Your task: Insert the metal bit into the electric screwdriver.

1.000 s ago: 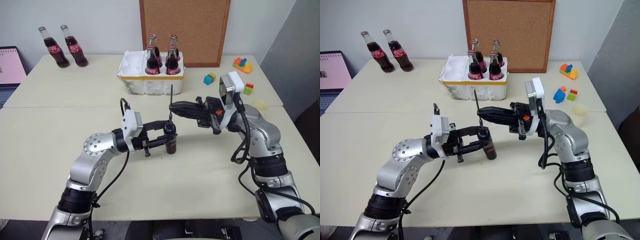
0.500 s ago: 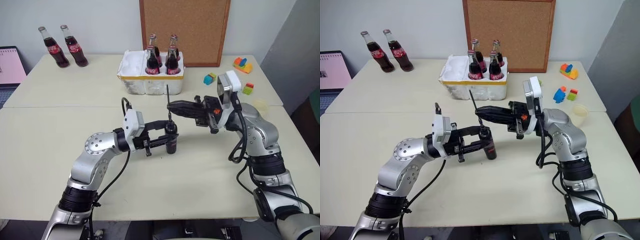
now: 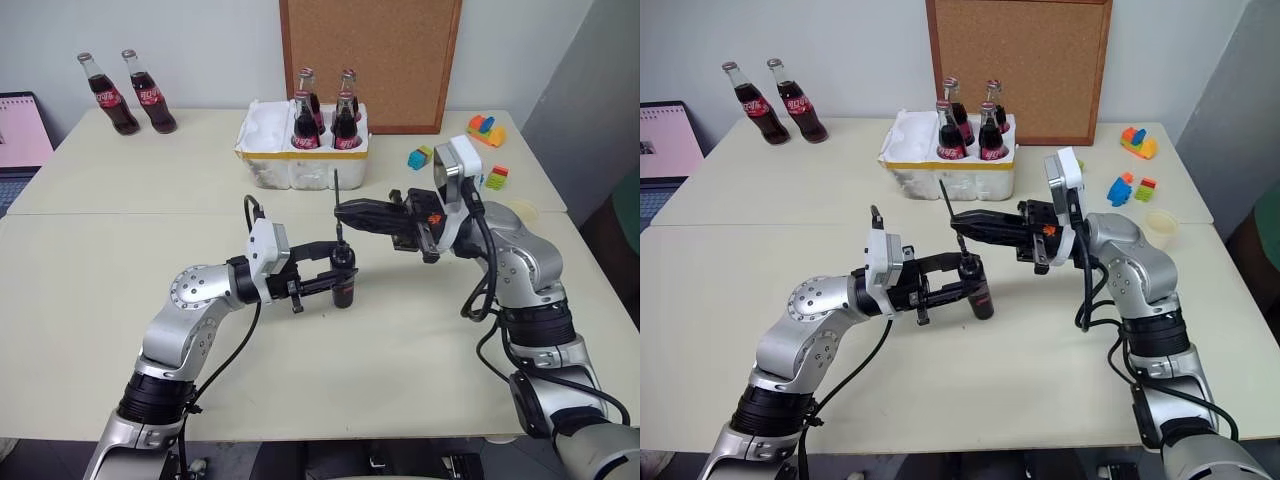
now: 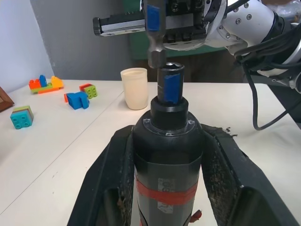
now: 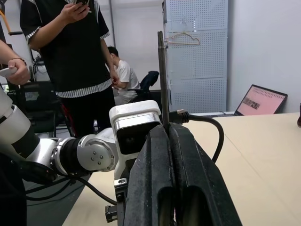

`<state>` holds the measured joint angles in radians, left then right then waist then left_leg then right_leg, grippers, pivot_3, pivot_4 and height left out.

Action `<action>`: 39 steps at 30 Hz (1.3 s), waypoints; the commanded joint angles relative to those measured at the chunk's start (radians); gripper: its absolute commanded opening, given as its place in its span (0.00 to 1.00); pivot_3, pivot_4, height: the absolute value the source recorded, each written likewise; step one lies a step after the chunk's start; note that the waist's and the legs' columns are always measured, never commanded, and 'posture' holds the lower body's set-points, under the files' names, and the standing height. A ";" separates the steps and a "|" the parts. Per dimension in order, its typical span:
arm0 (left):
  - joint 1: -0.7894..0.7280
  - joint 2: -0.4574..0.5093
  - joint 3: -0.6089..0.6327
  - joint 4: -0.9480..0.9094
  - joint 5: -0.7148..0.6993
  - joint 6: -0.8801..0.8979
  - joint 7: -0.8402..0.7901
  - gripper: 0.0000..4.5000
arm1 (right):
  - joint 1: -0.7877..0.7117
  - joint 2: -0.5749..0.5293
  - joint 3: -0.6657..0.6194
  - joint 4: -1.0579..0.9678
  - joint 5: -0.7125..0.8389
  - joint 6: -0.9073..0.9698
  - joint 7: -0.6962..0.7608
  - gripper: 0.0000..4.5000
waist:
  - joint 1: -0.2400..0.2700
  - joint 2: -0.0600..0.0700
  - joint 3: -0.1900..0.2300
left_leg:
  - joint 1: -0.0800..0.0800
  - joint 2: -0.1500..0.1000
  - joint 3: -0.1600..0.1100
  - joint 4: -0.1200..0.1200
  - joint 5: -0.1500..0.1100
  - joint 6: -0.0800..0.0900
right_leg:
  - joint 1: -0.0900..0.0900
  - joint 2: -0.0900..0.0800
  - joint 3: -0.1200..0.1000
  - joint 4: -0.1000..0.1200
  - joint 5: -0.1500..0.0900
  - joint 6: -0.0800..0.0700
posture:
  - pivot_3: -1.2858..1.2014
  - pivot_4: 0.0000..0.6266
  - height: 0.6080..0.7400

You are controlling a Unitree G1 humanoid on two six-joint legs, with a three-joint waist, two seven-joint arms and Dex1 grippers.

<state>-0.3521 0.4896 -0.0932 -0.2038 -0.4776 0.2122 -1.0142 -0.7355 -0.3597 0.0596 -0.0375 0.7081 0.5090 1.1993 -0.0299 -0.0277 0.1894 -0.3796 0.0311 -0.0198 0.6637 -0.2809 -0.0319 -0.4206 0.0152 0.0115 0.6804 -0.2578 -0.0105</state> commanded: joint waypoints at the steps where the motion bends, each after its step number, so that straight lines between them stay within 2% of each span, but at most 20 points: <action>1: 0.000 0.008 -0.004 0.001 0.016 0.002 -0.003 0.36 | -0.032 -0.017 -0.023 -0.046 0.029 0.009 0.016 0.00 | 0.000 0.000 0.000 | 0.000 0.000 0.000 0.000 0.000 0.000 | 0.000 0.000 0.000 0.000 0.000 0.000 | 0.52 0.24 1.00; 17: 0.001 0.008 -0.005 0.001 0.018 0.000 -0.004 0.36 | -0.009 -0.021 -0.003 -0.059 0.017 -0.013 0.031 0.00 | 0.000 0.000 0.000 | 0.000 0.000 0.000 0.000 0.000 0.000 | 0.000 0.000 0.000 0.000 0.000 0.000 | 0.52 0.24 1.00; 31: 0.002 0.006 -0.007 -0.003 0.018 0.001 -0.003 0.36 | 0.004 -0.021 0.042 0.030 -0.079 -0.113 0.084 0.00 | 0.000 0.000 0.000 | 0.000 0.000 0.000 0.000 0.000 0.000 | 0.000 0.000 0.000 0.000 0.000 0.000 | 0.52 0.24 1.00; 39: -0.004 0.005 -0.006 0.003 0.020 -0.002 -0.006 0.36 | 0.006 -0.043 0.062 0.052 -0.107 -0.109 0.084 0.00 | 0.000 0.000 -0.001 | 0.002 0.000 0.000 0.000 0.000 0.000 | 0.002 0.000 0.000 0.001 0.000 0.000 | 0.52 0.24 1.00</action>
<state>-0.3530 0.4895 -0.0953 -0.2013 -0.4686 0.2112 -1.0157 -0.7371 -0.3773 0.0967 -0.0019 0.6465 0.3777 1.2818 -0.0301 -0.0273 0.1889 -0.3773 0.0309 -0.0199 0.6641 -0.2808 -0.0318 -0.4188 0.0152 0.0114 0.6810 -0.2581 -0.0100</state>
